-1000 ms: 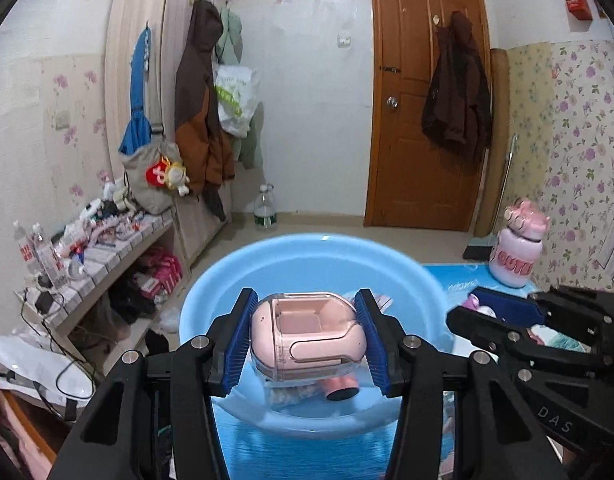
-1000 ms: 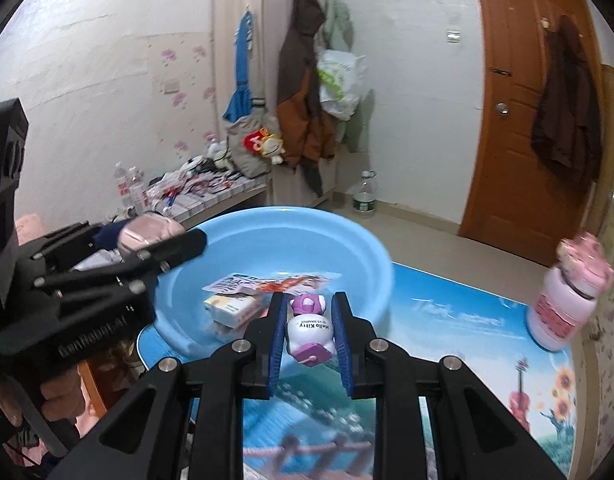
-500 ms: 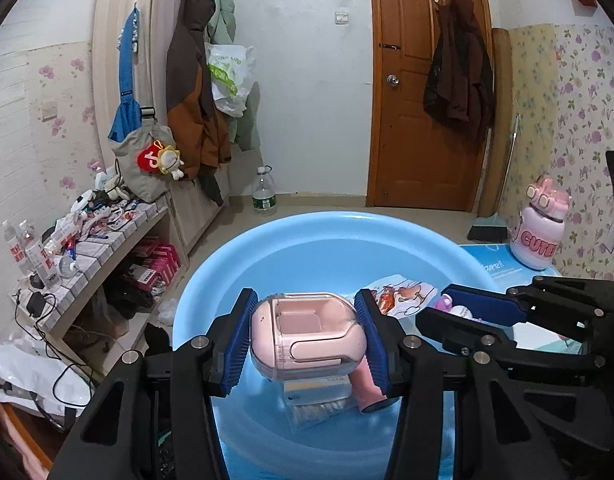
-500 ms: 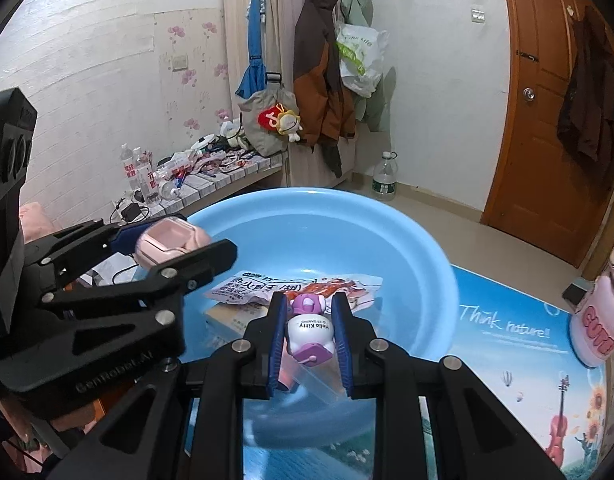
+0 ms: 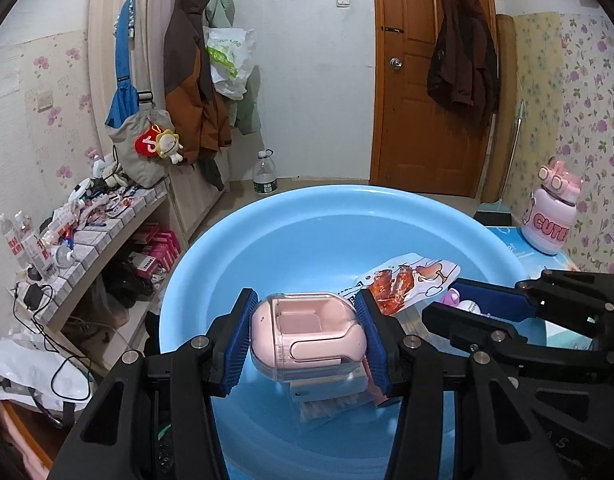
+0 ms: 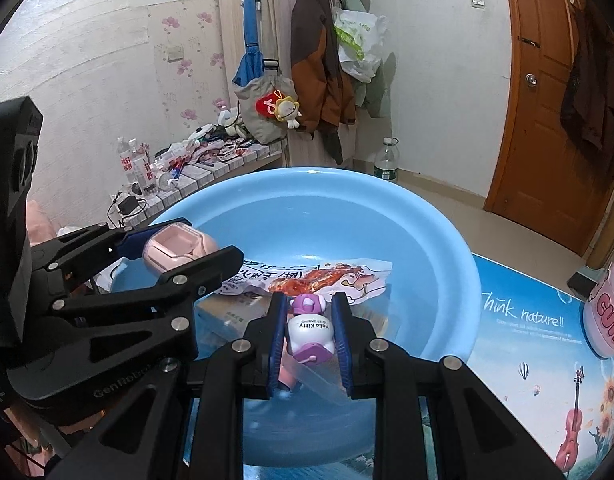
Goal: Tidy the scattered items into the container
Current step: 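Lower the pink toy into the basin while the right gripper lowers Hello Kitty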
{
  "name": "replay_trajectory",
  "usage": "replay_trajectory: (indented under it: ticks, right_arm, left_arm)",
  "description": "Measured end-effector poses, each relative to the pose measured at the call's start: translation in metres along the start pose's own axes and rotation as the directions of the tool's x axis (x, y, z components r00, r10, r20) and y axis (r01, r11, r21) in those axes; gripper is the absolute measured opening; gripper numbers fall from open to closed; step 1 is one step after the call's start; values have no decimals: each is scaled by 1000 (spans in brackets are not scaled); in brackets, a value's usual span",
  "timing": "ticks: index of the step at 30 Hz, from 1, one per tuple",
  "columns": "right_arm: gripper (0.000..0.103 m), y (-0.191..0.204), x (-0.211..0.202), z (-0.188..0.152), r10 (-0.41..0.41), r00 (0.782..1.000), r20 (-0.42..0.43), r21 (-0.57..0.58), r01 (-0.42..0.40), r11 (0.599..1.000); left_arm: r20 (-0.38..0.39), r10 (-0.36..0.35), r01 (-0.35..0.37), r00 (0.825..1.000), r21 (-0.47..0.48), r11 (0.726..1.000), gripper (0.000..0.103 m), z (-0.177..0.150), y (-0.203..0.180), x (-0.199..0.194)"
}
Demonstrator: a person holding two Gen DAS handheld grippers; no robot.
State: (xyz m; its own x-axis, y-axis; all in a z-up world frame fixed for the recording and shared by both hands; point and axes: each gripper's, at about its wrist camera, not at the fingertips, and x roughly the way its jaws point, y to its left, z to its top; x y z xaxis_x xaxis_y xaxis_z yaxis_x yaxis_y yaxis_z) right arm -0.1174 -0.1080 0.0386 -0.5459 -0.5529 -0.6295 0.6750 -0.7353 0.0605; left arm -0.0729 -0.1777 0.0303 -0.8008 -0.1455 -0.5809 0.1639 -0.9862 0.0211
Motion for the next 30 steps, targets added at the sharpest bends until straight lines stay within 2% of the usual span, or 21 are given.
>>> replay_trajectory:
  ticks: [10,18,30]
  right_arm:
    - [24,1,3,-1,-10,1000,2,-1,10,1000]
    - [24,1,3,0,-13,1000,2,-7,13,1000]
    - [24,-4,7,2,-21,1000,0,-11,21,1000]
  left_arm:
    - [-37,6,-6,999,-1,1000,48,-6,1,11]
    - [-39,10,-10,999,13,1000,48,-8,-2,14]
    - [-55,29,-26,998,69,997,49,-7,-5,19]
